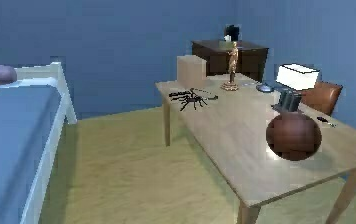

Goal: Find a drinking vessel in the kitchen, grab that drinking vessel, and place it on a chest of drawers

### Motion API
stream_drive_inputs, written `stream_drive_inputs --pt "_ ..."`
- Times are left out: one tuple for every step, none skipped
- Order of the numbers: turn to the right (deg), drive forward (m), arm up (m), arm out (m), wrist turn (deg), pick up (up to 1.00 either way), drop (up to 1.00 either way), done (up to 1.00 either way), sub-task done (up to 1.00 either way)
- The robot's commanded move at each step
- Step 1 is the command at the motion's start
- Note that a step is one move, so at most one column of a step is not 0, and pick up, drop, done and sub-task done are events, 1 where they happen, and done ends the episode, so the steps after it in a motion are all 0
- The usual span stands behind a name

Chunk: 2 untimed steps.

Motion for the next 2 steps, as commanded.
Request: stream_drive_inputs --pt "-18.0 0.00 0.00 0.00 0.0 0.00 0.00 0.00 0.00" --pt "0.0 1.00 0.00 0.00 0.0 0.00 0.00 0.00 0.00"
